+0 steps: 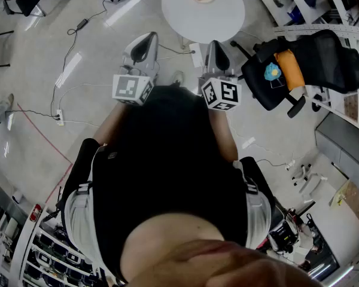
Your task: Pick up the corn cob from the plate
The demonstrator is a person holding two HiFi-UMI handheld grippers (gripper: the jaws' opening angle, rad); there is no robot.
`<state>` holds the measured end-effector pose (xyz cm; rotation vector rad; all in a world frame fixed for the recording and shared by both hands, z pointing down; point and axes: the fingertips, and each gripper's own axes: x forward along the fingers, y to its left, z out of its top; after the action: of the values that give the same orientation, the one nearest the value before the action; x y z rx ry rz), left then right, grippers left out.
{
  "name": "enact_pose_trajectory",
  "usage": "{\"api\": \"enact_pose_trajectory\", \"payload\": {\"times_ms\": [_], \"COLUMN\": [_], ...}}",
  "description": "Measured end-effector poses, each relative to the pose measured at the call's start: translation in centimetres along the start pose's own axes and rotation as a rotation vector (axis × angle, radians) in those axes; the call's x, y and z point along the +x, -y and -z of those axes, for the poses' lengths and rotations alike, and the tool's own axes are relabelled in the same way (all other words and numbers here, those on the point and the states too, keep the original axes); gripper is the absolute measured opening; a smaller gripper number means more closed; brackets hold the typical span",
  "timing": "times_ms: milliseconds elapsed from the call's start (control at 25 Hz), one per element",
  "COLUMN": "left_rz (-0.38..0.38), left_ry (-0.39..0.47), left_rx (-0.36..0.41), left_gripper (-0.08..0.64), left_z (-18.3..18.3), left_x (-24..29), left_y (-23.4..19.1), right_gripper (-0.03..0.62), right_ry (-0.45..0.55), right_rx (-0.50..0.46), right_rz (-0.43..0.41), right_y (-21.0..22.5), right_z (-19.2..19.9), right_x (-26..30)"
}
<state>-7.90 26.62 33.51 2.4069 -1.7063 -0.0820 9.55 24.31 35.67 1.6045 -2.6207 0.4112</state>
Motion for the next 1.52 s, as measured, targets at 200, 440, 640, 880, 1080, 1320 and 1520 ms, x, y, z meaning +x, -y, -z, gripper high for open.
{"api": "enact_pose_trajectory", "payload": {"times_ms": [200,440,640,880,1080,1320,1520], "left_rz": [0.004,0.0,0.0,-0.019,-0.047,-0.09,-0.112], "left_ry": [0.002,0.006,0.004,-0.001,0.012,0.002,-0.003], "left_rx": [0.007,0.007,0.025,0.017,0.009,0.033,0.06], "left_gripper": [0.006,0.006,0.006,0.006,0.006,0.006,0.006], "left_z": [0.2,0.2,0.4,0.5,0.2,0.6,0.2], "left_x": [0.1,0.1,0.4,1.3,2.4,3.3,4.3], "left_y": [-0.1,0.4,0.7,2.0,2.6,3.8,4.2], "right_gripper": [0.008,0.008,0.008,0.008,0.008,0.008,0.008], "right_ry": [0.003,-0.001,-0.01,-0.007,-0.017,-0.024,-0.022], "right_rx": [-0.001,-0.005,-0.001,0.004,0.015,0.02,0.02], "right_rz": [0.001,-0.003,-0.005,-0.01,-0.029,-0.069,-0.084], "right_y": [0.0,0.3,0.5,2.2,3.7,5.4,6.3], "right_z": [0.1,0.2,0.3,0.2,-0.1,-0.3,-0.8], "right_x": [0.2,-0.2,0.0,-0.5,-0.2,0.6,1.6]}}
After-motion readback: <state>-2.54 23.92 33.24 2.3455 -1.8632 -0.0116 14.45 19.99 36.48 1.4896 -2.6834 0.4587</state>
